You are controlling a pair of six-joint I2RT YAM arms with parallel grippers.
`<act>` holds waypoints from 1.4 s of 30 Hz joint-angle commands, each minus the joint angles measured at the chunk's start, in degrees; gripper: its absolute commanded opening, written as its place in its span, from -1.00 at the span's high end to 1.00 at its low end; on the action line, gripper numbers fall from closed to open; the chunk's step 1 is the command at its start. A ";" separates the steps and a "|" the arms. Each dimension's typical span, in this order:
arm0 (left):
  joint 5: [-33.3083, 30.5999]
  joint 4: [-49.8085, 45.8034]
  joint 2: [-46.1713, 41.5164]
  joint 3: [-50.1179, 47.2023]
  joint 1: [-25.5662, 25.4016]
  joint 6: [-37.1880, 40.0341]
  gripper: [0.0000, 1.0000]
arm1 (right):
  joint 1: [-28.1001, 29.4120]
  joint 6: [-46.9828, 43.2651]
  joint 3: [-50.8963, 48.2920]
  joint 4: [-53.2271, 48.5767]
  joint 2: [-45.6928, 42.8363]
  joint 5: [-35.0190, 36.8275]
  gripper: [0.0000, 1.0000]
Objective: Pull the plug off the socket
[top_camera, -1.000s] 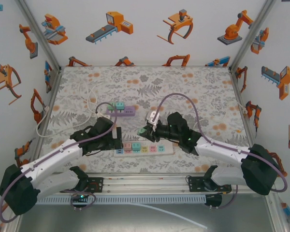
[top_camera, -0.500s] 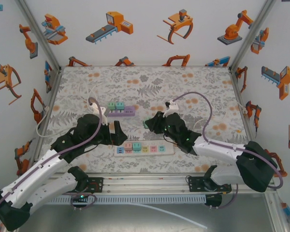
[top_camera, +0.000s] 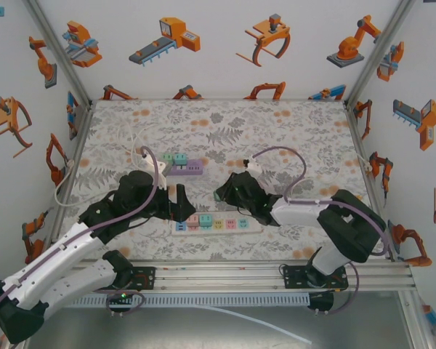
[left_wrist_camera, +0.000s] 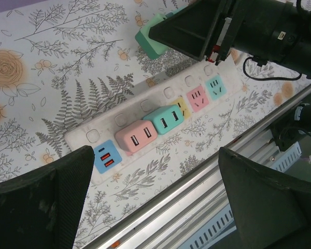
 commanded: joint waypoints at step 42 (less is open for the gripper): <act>-3.86 1.16 0.73 -2.48 -0.56 -0.45 -0.94 | -0.05 -2.95 -2.15 -3.74 -8.28 6.53 0.12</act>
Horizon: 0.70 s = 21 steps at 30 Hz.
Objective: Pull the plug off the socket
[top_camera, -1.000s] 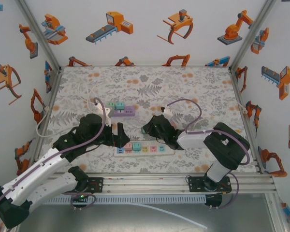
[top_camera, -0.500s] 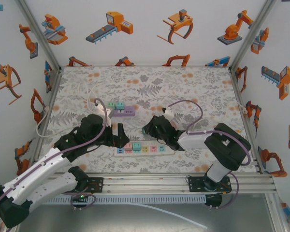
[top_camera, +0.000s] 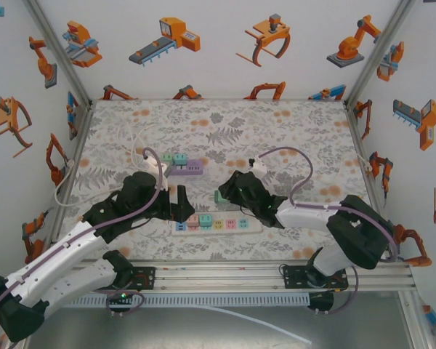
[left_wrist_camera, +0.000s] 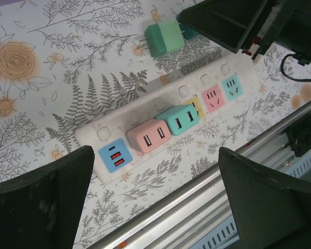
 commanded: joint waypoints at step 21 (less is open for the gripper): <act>-16.97 -9.29 -3.74 -2.08 -0.33 -7.02 -0.94 | -0.04 -55.37 -7.05 12.18 -19.31 -12.79 -0.03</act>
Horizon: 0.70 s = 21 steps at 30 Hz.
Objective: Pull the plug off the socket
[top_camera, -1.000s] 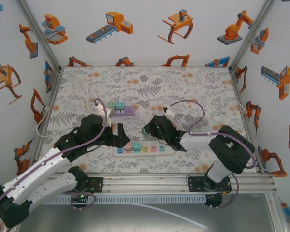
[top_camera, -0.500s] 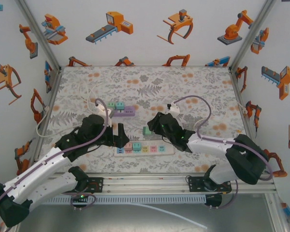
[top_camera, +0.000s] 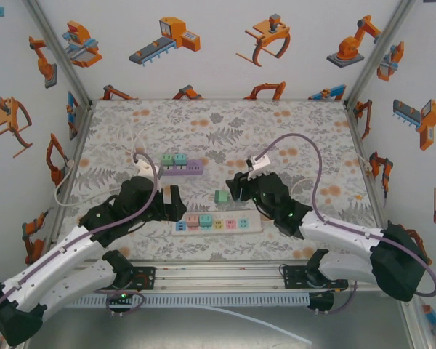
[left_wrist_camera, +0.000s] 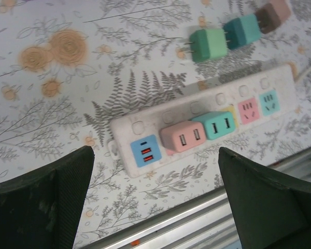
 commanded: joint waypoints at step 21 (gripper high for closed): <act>-5.72 -5.32 4.21 -5.69 1.75 -8.76 -0.94 | 0.21 -39.92 6.28 -10.02 7.97 -50.09 -0.12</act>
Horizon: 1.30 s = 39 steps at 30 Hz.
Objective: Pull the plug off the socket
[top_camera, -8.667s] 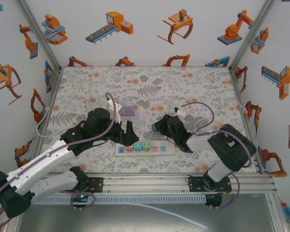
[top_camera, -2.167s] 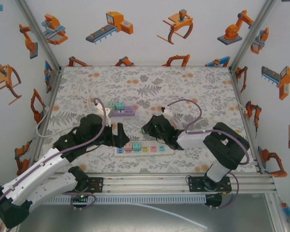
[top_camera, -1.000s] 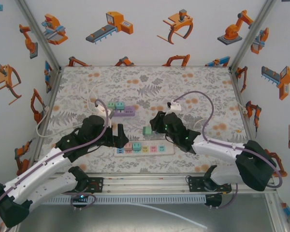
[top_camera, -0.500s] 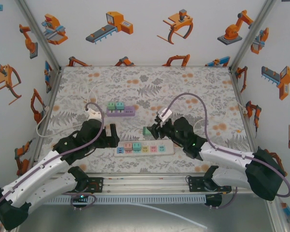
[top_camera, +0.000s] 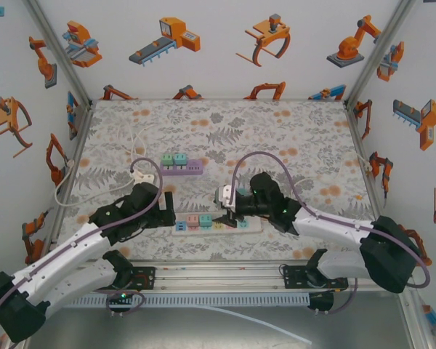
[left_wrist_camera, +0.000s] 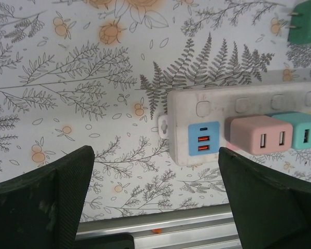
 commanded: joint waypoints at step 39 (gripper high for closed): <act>6.27 4.36 11.37 -4.71 0.69 -2.37 -0.94 | 4.24 -5.51 12.10 -7.42 16.28 -2.11 0.50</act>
